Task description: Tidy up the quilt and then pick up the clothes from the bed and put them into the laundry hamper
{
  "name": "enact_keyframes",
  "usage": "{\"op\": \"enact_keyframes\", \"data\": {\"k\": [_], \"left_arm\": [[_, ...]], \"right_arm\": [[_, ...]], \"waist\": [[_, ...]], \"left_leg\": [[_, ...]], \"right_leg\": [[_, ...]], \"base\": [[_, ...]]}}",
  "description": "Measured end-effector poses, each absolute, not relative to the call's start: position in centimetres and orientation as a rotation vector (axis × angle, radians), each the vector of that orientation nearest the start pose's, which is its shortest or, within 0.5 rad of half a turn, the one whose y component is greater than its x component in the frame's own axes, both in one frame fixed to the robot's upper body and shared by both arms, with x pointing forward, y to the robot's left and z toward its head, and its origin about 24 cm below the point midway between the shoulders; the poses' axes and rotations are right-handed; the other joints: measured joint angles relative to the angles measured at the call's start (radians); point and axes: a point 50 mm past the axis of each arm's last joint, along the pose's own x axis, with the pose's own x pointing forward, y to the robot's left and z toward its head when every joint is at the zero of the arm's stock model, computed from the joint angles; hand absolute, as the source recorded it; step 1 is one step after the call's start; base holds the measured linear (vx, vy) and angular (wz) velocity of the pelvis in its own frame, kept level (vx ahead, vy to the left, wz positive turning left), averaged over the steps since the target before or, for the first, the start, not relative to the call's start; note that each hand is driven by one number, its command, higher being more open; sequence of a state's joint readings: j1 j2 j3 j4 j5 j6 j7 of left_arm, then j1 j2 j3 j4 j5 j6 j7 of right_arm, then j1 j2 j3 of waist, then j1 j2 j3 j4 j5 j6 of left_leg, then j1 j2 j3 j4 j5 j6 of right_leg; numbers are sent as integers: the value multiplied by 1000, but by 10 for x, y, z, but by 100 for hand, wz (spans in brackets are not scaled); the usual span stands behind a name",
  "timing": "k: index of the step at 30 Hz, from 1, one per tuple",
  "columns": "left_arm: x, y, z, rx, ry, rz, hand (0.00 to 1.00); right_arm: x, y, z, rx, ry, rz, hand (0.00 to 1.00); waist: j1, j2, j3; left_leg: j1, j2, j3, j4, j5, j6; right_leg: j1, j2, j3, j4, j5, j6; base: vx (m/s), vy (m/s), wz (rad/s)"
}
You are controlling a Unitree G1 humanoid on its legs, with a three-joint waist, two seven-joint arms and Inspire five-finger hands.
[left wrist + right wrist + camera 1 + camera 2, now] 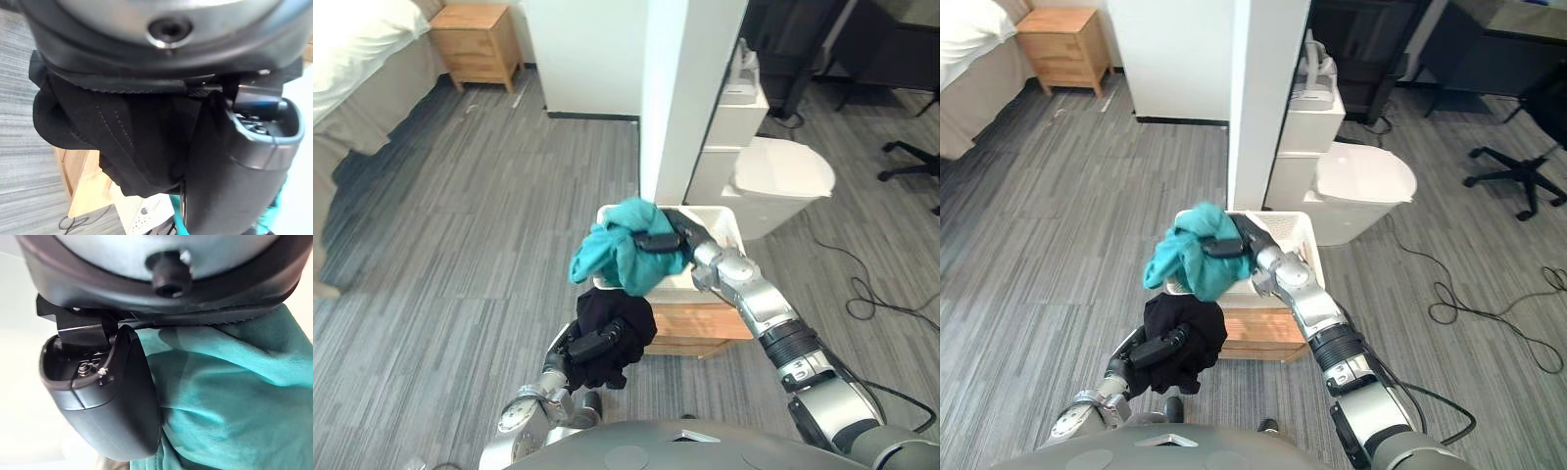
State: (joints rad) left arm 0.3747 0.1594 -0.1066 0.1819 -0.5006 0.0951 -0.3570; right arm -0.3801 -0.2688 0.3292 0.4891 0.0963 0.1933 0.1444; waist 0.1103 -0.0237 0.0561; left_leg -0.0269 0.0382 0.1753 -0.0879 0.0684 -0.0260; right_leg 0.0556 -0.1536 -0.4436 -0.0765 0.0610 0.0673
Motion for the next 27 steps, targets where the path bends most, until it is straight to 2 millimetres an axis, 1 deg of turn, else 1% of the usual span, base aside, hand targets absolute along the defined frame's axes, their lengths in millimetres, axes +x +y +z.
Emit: {"op": "enact_keyframes", "data": {"k": [1,2,3,4,5,6,7,8,9,11,12,13,15,16,19,22,23,24,25,27], "left_arm": [[149,164,-62,-444,522,-265,0],[158,166,-57,-431,491,-279,0],[185,170,-39,-403,396,-317,0],[201,170,-27,-392,335,-338,0],[211,170,-18,-389,296,-350,0],[226,169,-3,-390,224,-371,0],[234,167,10,-393,168,-390,0],[235,166,14,-391,148,-399,0],[237,165,21,-394,120,-414,0],[238,165,29,-407,85,-430,0],[238,166,39,-411,49,-448,0],[238,166,43,-415,31,-459,0],[238,168,60,-418,-39,-506,0],[237,167,64,-418,-55,-514,0],[228,167,74,-437,-105,-547,0],[219,167,84,-424,-149,-581,0],[217,165,87,-420,-164,-598,0],[212,164,92,-413,-186,-621,0],[210,163,94,-409,-195,-630,0],[207,164,102,-377,-246,-634,0]], "right_arm": [[317,-140,7,-341,372,342,100],[326,-143,13,-351,360,314,100],[355,-156,38,-364,307,215,100],[371,-168,59,-365,264,144,100],[379,-177,72,-366,241,99,100],[392,-195,100,-370,189,19,100],[399,-212,121,-357,135,-36,100],[400,-219,129,-358,109,-57,100],[399,-231,140,-355,59,-93,100],[398,-243,150,-340,2,-127,100],[397,-249,157,-351,-33,-144,100],[396,-251,159,-354,-45,-149,100],[395,-255,163,-364,-65,-156,100],[395,-254,164,-364,-71,-154,100],[394,-246,169,-378,-113,-124,100],[386,-235,171,-394,-188,-81,100],[382,-232,169,-427,-202,-71,100],[375,-227,162,-467,-207,-54,100],[372,-226,158,-477,-203,-51,100],[360,-222,140,-539,-156,-57,100]], "waist": [[-1,7,32],[-1,14,57],[-1,33,129],[4,45,172],[10,52,203],[22,63,259],[25,67,285],[26,66,287],[25,63,292],[18,61,293],[18,57,296],[18,54,297],[19,47,301],[21,45,302],[22,38,301],[24,13,294],[24,3,288],[21,-16,275],[19,-24,264],[14,-48,214]], "left_leg": [[-40,3,-15,0,18,-1],[-60,5,-23,1,29,0],[-117,16,-40,3,64,1],[-148,22,-47,4,84,1],[-161,25,-52,4,93,1],[-179,28,-58,4,112,1],[-201,30,-65,4,124,2],[-213,30,-68,4,128,3],[-219,27,-70,4,131,5],[-216,23,-67,4,131,5],[-212,22,-62,4,131,6],[-208,23,-60,4,131,6],[-187,27,-51,4,126,6],[-179,28,-44,4,124,6],[-134,32,-20,3,108,6],[-95,39,2,1,97,0],[-84,40,5,0,94,-3],[-66,42,11,0,88,-5],[-62,42,13,0,85,-6],[-46,39,28,-1,75,-8]], "right_leg": [[-32,2,-19,1,5,5],[-51,5,-23,4,7,3],[-103,18,-36,5,32,-11],[-130,24,-44,5,44,-17],[-141,28,-46,5,52,-21],[-156,35,-48,5,64,-28],[-174,35,-52,5,73,-31],[-185,37,-54,4,76,-30],[-190,38,-55,4,80,-30],[-188,33,-50,4,82,-27],[-186,32,-45,4,84,-26],[-184,32,-43,4,84,-26],[-167,35,-34,4,84,-27],[-162,36,-27,3,84,-27],[-130,38,-6,0,82,-28],[-102,41,12,-1,77,-30],[-93,38,12,-1,74,-28],[-78,39,13,-1,69,-26],[-75,39,15,-1,67,-25],[-67,35,31,-1,64,-23]], "base": [[-124,0,36],[-183,6,34],[-194,13,27],[-205,15,23],[-199,9,12],[-156,11,12],[-136,12,11],[-64,12,11],[-2,14,4],[15,21,-3],[20,32,-8],[17,23,-7],[2,0,-11],[-6,0,-22],[5,1,-23],[23,-9,-19],[42,-16,-9],[49,-17,-9],[66,-22,-9],[84,-5,-15]]}}
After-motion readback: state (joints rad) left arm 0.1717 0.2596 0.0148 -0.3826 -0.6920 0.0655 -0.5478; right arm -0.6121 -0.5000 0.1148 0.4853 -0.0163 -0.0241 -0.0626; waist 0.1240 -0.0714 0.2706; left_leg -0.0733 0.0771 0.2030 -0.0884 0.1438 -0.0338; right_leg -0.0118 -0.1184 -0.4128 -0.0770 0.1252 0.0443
